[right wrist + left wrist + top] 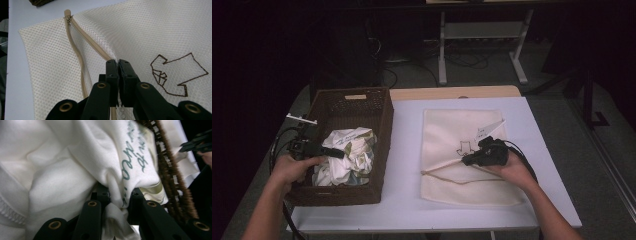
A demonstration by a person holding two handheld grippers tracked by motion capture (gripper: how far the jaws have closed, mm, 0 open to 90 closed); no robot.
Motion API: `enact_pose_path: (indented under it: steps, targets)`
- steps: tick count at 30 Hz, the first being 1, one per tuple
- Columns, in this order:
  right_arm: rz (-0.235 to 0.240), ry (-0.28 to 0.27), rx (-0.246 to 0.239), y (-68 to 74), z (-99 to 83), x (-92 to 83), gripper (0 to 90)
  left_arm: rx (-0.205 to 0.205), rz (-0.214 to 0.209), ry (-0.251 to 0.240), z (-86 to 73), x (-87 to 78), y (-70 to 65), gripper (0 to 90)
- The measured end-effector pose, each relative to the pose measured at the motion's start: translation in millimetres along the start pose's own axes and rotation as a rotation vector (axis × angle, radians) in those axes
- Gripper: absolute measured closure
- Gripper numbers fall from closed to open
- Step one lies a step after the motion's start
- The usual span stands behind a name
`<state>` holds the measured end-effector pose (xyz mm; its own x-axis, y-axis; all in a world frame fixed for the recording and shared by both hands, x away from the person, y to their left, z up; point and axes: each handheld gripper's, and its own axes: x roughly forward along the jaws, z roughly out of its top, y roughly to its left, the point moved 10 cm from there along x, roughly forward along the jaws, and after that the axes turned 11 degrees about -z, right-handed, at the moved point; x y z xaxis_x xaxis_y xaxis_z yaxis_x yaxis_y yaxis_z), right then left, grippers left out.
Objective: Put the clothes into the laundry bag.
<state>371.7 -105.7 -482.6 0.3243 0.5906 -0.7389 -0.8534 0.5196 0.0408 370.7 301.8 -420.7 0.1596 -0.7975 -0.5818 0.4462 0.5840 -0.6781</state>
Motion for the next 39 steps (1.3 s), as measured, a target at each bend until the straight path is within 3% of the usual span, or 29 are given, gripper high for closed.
enact_pose_path:
  steps: [2,6,7,9,10,11,12,13,15,18,20,22,23,26,32,35,39]
  targets:
    - [0.002,0.001,0.000,-0.1,0.0,-0.3,86.4,0.008,-0.022,-0.024,1.6,-3.1,-4.8,77.0]
    - [0.002,-0.004,0.005,-0.5,0.4,-1.7,86.4,0.018,-0.023,-0.035,2.8,-6.9,-9.0,77.2]
    - [0.000,-0.005,0.005,-0.8,0.5,-1.7,86.4,0.029,0.023,-0.017,2.1,-7.5,-6.5,77.1]
    - [0.000,-0.004,0.006,-0.8,0.5,-1.6,86.4,0.067,0.161,0.011,2.5,-10.1,0.8,75.4]
    - [0.001,-0.005,0.006,-0.5,0.6,-1.1,86.4,0.078,0.207,0.014,3.3,-11.9,3.4,70.1]
    - [0.001,-0.003,0.003,-0.6,0.4,-0.8,86.3,0.077,0.283,0.021,3.8,-14.6,8.9,60.4]
    - [0.001,0.001,0.000,-0.4,0.0,-0.3,86.3,0.059,0.347,0.042,2.2,-16.8,15.9,43.1]
    - [-0.001,0.003,0.000,-0.2,-0.2,0.2,86.3,0.047,0.368,0.057,0.5,-17.2,19.0,34.5]
    - [0.000,0.003,-0.002,0.0,0.0,0.8,86.3,0.022,0.396,0.092,-4.6,-15.7,26.4,28.0]
    - [-0.001,0.006,-0.007,1.0,-0.1,2.1,86.3,-0.008,0.414,0.134,-9.4,-6.0,35.8,22.7]
    - [0.000,0.011,-0.011,1.8,-0.4,2.8,86.2,-0.036,0.434,0.195,-14.2,5.1,44.0,18.4]
    - [0.000,0.011,-0.015,2.7,-0.2,3.5,86.2,-0.043,0.457,0.226,-16.2,12.3,50.4,16.4]
    - [0.000,0.011,-0.021,3.0,0.0,3.7,86.2,-0.040,0.470,0.259,-17.8,16.6,54.1,16.3]
    - [0.001,0.011,-0.020,3.3,0.2,4.4,86.2,-0.027,0.508,0.297,-19.0,23.9,60.0,21.1]
    - [0.001,0.009,-0.027,4.7,2.4,6.6,86.2,0.037,0.641,0.345,-13.6,28.0,66.6,50.9]
    - [-0.001,-0.001,-0.038,6.3,3.8,5.6,86.2,0.060,0.657,0.339,-11.3,28.8,67.0,64.3]
    - [0.002,-0.004,-0.034,7.2,3.8,4.0,86.2,0.061,0.636,0.319,-10.2,27.5,65.1,69.2]
